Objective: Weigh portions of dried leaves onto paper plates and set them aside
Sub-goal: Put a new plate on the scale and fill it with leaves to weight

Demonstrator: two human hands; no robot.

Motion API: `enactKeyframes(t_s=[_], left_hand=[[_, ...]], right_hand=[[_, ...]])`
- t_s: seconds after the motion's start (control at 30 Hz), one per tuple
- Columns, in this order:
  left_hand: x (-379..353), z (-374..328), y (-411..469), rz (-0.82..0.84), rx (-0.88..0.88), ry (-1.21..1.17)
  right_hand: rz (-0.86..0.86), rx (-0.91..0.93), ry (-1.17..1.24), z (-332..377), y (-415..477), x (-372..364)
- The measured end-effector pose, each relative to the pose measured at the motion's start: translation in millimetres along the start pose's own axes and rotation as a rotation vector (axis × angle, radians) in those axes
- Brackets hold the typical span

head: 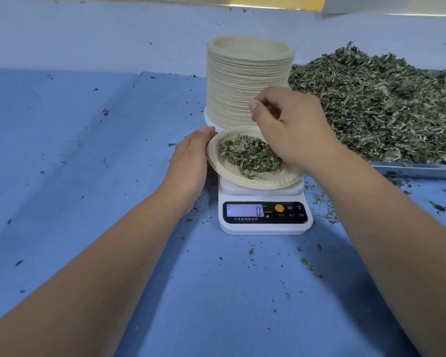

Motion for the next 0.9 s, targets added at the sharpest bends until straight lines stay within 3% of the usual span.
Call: enactKeyframes(t_s=[0.57, 0.67, 0.83, 0.9], left_hand=[[-1, -4, -5, 0.014, -0.019, 0.002], [-1, -3, -5, -0.001, -0.001, -0.009], [-1, 2, -1, 0.016, 0.027, 0.011], [0, 3, 1, -0.013, 0.075, 0.055]], right_hand=[[0.022, 0.034, -0.034, 0, -1, -3], [0.055, 0.046, -0.194, -7, -1, 6], [-0.017, -0.241, -0.446, -62, -6, 45], [0.086, -0.369, -0.548, -86, -10, 57]])
Point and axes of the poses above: each hand's wrist, its own y-axis towards the middle knuckle, its own x-axis out of the back of the hand, z = x × y, the point moved 1 cm from there along y, towards the middle knuckle, and after that the axes turned 9 degrees about x, right-handed, at the moved point
